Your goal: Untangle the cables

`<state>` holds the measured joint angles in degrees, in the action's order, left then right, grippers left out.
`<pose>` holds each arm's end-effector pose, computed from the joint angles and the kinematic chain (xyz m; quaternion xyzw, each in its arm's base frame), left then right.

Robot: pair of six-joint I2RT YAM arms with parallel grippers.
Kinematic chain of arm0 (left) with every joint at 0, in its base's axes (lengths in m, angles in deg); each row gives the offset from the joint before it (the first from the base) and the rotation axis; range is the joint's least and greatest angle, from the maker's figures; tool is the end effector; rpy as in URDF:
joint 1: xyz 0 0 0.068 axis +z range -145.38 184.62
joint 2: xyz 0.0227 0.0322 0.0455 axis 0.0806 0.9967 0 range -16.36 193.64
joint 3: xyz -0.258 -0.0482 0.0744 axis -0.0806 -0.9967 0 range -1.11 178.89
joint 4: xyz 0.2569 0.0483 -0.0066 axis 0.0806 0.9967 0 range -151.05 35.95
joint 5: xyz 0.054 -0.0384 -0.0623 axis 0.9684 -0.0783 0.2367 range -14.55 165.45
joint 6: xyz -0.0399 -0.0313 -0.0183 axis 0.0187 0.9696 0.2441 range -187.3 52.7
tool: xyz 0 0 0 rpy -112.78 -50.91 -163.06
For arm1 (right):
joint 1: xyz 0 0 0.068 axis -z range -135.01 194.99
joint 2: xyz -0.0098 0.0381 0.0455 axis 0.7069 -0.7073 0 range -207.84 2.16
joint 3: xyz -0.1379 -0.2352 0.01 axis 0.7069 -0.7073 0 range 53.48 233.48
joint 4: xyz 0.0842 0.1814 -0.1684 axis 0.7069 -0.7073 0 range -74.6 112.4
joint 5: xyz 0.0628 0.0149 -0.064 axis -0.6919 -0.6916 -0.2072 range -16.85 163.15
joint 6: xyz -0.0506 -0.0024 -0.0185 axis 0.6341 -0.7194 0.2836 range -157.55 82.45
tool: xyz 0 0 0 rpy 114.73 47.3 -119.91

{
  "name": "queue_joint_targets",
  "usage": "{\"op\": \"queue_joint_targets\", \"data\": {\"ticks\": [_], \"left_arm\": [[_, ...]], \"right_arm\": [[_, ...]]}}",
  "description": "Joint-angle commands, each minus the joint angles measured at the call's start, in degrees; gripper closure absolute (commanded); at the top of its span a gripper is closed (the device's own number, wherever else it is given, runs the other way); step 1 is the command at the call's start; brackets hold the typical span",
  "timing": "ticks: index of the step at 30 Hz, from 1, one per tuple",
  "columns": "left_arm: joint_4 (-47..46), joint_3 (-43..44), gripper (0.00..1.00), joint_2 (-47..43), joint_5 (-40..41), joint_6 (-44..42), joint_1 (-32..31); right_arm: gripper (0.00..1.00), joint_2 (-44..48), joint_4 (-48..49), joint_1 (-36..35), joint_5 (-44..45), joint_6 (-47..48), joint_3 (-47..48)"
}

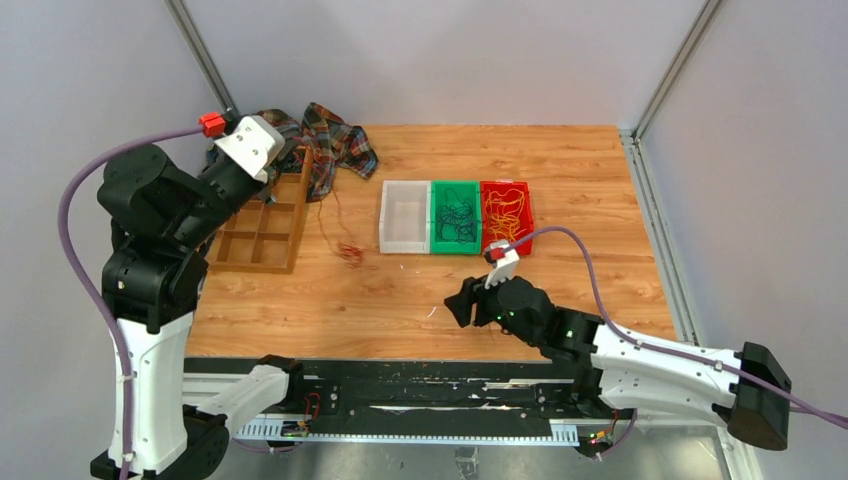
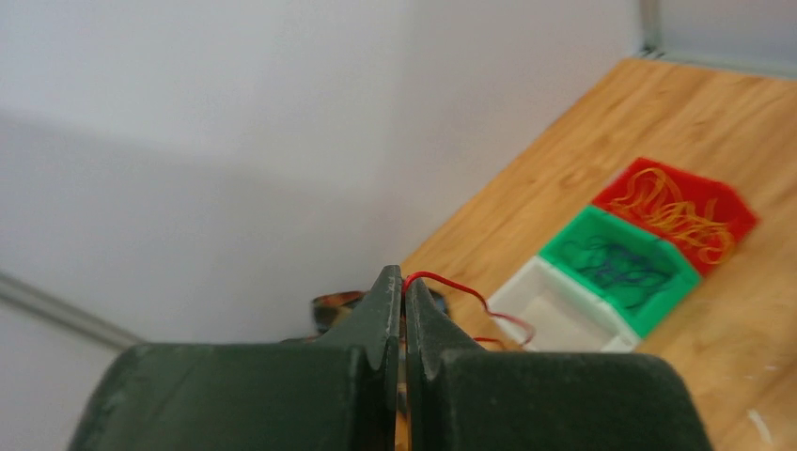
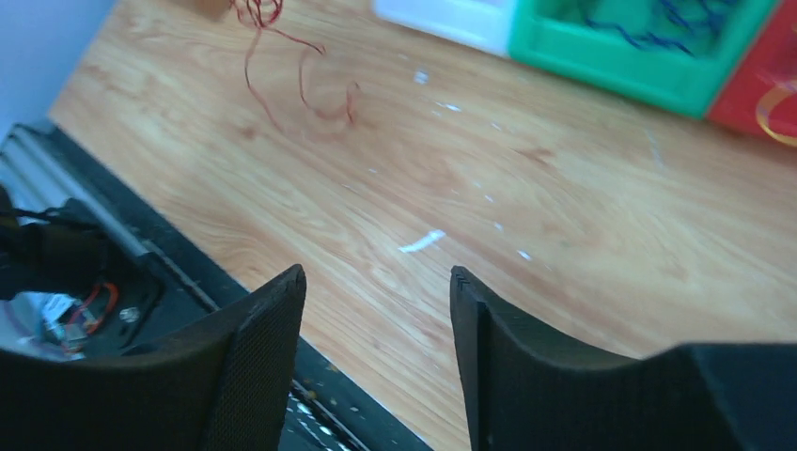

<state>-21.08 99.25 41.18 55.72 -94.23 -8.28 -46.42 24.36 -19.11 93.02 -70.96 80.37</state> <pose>0.1189 -0.0395 0.5521 0.3480 0.5962 -0.0300 0.7228 0.0968 0.1713 0.2404 -0.1174 0.8031 0.3331 0.4799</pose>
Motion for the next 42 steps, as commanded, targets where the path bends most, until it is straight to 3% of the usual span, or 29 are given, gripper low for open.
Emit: {"op": "queue_joint_targets", "data": {"ticks": [1,19,24,32,42], "left_arm": [[1.0,-2.3,1.00,-1.1,-13.2,10.6,0.4],[3.5,-5.7,1.00,-5.0,-11.3,8.6,0.4],[3.8,-5.8,1.00,-5.0,-13.5,10.1,0.4],[4.2,-6.4,0.99,-4.7,-16.1,10.2,0.5],[5.7,-11.6,1.00,-5.7,-9.9,5.0,0.4]], "right_arm": [[0.41,-5.5,10.4,0.6,-9.7,7.0,5.5],[0.44,-33.5,30.3,0.6,-20.7,11.5,14.9],[0.48,-38.3,32.6,0.6,-19.0,12.5,15.2],[0.96,-43.0,32.2,1.5,-13.1,12.3,16.0],[0.99,-42.8,32.3,1.9,-11.6,11.5,14.1]]}}
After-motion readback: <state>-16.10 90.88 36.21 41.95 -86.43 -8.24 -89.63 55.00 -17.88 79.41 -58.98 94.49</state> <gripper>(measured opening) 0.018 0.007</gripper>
